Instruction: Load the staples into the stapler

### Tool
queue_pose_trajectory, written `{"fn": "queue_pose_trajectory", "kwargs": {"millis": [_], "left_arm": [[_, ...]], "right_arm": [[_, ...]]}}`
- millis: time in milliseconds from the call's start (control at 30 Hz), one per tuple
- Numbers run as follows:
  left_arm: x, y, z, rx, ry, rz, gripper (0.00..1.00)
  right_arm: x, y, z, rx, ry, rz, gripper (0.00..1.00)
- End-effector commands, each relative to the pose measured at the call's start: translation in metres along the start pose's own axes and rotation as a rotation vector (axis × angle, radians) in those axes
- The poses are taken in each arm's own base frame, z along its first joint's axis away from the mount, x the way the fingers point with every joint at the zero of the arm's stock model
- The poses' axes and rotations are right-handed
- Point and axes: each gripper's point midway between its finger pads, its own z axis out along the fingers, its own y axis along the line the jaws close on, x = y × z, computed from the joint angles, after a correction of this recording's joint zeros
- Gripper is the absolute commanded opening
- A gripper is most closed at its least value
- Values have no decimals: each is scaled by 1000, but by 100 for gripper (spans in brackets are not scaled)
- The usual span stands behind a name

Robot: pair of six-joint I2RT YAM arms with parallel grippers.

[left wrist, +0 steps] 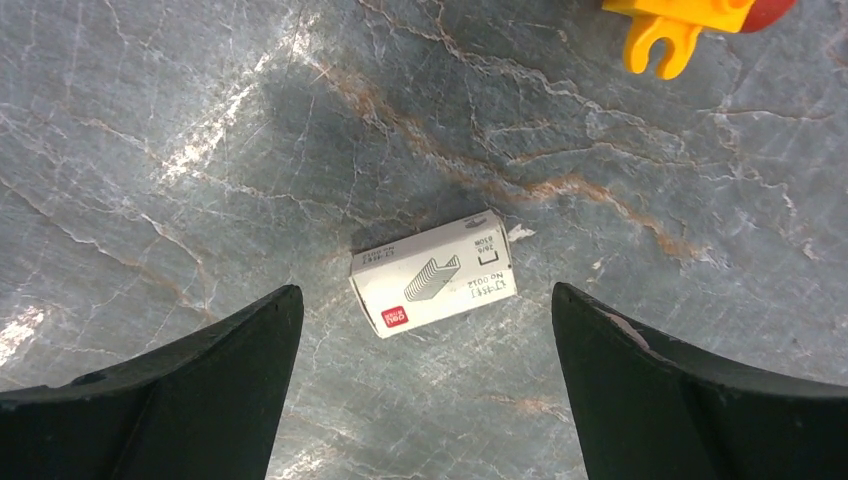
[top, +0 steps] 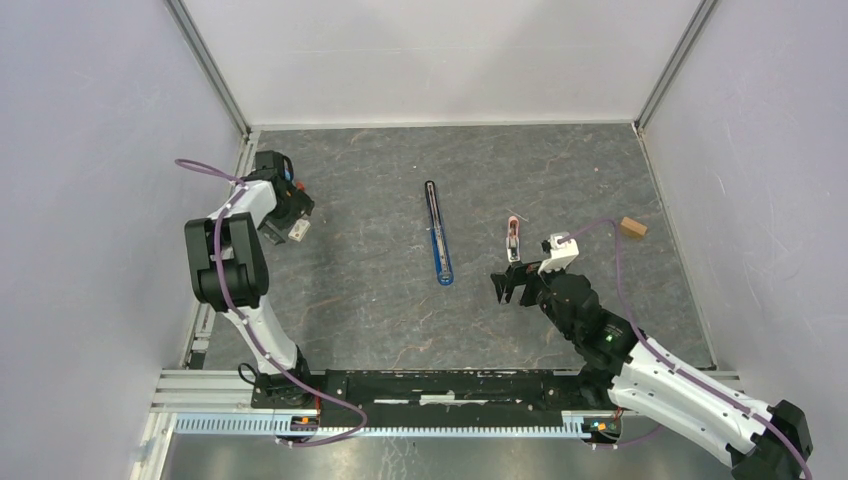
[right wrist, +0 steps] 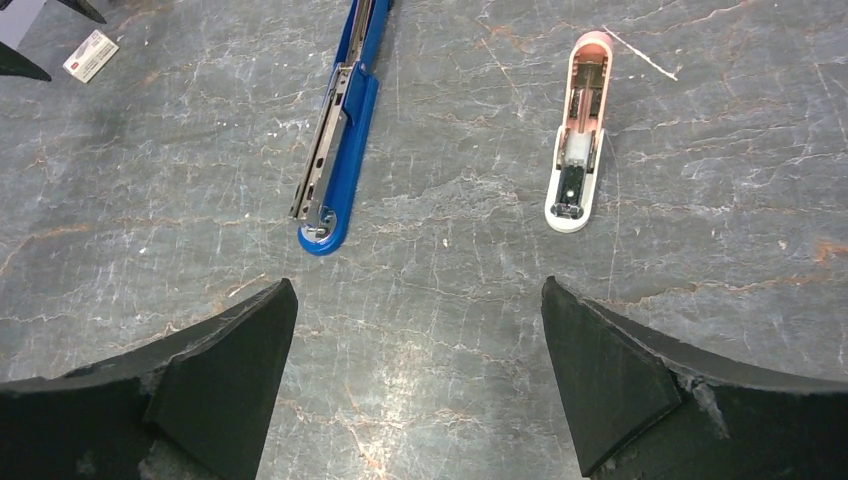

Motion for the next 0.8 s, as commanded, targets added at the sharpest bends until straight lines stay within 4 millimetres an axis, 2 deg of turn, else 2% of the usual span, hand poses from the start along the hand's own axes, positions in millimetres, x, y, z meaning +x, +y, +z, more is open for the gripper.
{"fn": "queue_pose_trajectory", "kwargs": {"millis": [0,233,400,667,767], "left_arm": [[-16,-8,6,-6,-49,-76,99],[-14,-9,20,-24,-35,-76,96],[-9,-9,26,-22,-17,-73,89],[-5,-8,20,-12,11,-15,73],[-4,-3,14,-22,14,23,70]], "right_arm": [[-33,6,0,5,-91,2,98],[-31,4,2,18,-83,-11,98],[-31,3,4,25,-83,-17,98],[-30,3,6,28,-74,-27,98],[-31,3,5,27,-77,-25,98]]}}
